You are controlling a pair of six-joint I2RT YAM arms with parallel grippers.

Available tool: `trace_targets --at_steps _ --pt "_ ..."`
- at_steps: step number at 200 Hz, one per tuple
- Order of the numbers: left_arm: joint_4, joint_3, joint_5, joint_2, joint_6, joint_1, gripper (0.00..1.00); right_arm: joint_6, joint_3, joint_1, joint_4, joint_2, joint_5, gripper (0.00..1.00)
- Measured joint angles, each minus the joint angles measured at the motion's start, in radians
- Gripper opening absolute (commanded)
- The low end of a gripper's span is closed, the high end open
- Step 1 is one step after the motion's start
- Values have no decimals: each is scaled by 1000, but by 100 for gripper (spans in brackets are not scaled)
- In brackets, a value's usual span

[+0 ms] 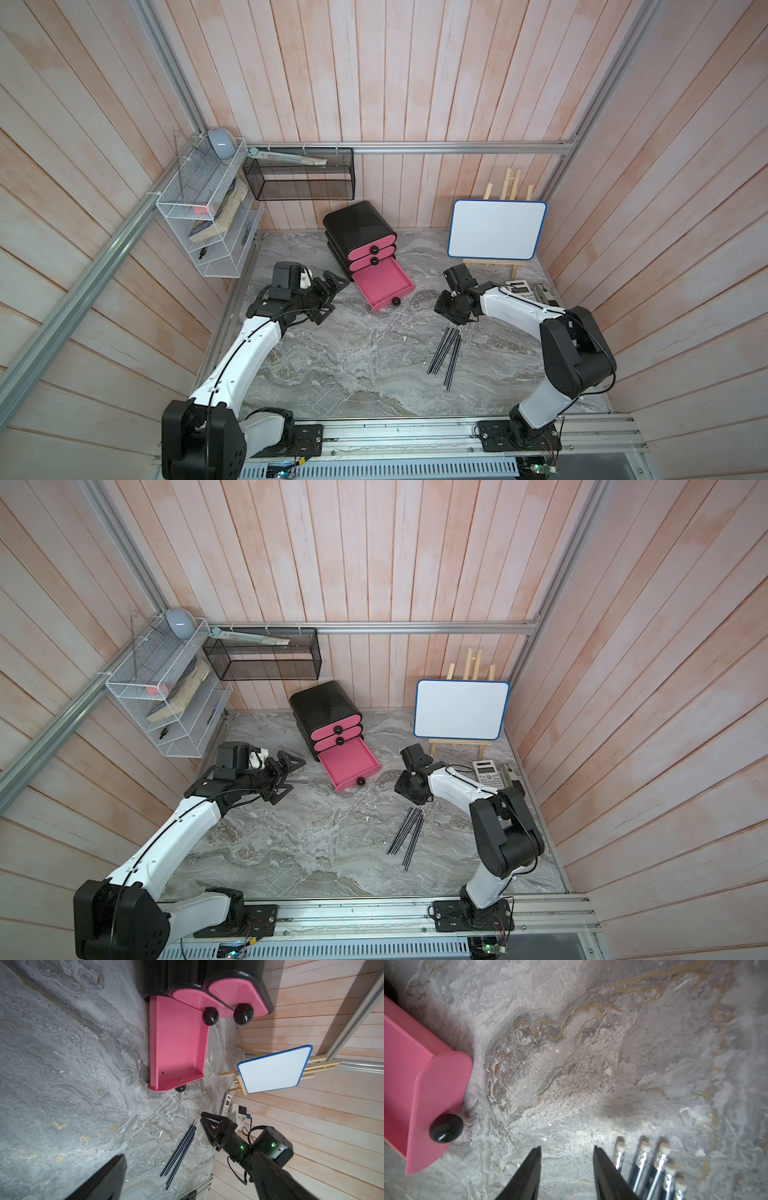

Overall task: Please place the pencils in the drawer according to their color
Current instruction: Pick up the pencil from the center of the board.

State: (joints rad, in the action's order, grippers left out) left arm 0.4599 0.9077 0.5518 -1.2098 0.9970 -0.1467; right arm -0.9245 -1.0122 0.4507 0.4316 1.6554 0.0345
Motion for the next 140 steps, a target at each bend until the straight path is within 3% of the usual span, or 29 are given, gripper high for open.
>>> trace_targets --at_steps 140 --pt "18 -48 -33 1 -51 -7 99 -10 69 0 -38 21 -37 45"
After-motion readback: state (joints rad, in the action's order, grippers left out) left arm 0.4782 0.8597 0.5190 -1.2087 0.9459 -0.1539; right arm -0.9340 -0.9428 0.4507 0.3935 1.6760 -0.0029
